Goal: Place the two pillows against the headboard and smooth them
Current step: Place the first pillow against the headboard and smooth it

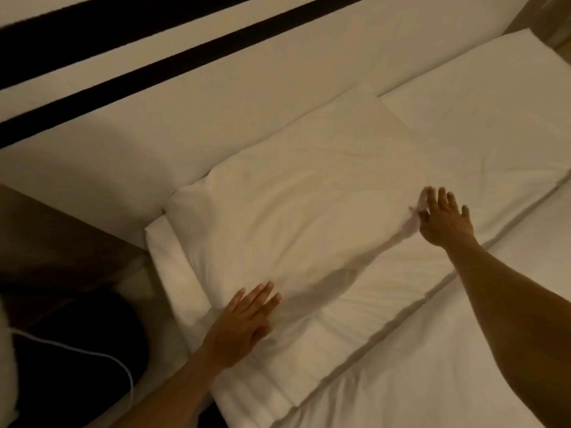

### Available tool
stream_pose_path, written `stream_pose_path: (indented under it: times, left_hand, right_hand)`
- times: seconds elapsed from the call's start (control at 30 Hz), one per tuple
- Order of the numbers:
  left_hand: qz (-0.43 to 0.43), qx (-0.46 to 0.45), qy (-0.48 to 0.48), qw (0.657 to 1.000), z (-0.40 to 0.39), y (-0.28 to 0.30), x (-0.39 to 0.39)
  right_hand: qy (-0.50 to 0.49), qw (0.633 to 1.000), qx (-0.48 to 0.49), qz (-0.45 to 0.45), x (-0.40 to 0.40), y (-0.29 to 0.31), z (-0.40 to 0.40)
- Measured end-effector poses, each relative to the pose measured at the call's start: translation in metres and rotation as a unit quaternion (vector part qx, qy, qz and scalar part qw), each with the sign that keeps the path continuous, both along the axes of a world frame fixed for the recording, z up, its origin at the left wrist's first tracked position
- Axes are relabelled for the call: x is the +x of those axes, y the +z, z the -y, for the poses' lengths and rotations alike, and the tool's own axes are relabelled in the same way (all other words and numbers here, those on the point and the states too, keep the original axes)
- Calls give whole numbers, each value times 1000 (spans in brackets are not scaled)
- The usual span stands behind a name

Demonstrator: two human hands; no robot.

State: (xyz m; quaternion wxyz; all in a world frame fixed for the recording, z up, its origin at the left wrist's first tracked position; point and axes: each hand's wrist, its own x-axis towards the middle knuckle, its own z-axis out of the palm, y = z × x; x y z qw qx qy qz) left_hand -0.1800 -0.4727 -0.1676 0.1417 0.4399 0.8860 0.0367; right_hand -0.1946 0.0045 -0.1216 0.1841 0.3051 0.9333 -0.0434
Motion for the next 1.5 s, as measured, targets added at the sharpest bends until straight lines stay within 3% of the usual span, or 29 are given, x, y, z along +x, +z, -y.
stream_pose_path:
  times: [0.13,0.33,0.5,0.63,0.9,1.07,1.17,1.3,1.4,1.5]
  left_hand:
    - [-19,55,103,993,1,27,-17]
    - [-7,119,303,945,-95,69,-108]
    - [22,84,349,933,-141,55,-176]
    - [27,75,398,914,-109,27,-189]
    - [49,56,568,819,-22,5,-182]
    - [-55,92,557,823,-22,36,-196]
    - [-39,141,502,852,-70,52,-216]
    - [15,140,419,897,-141,53,-230]
    - [32,68,394,916,-148,32,-229]
    - [21,47,412,910,-130,20,-230]
  right_hand:
    - [45,998,10,-43,-36,31,10]
    - [190,974,-24,-123,-128,45,97]
    - [289,945,-85,-132,-182,24,174]
    - [236,960,-96,-115,-183,-9,167]
    - [122,987,-15,-99,-180,-18,74]
    - [-27,990,62,-122,-205,15,45]
    - [90,981,26,-169,-236,31,79]
    - [244,955,-80,-150,-254,15,158]
    - [241,953,-96,-158,-243,-14,180]
    - [179,968,-71,-164,-226,-25,146]
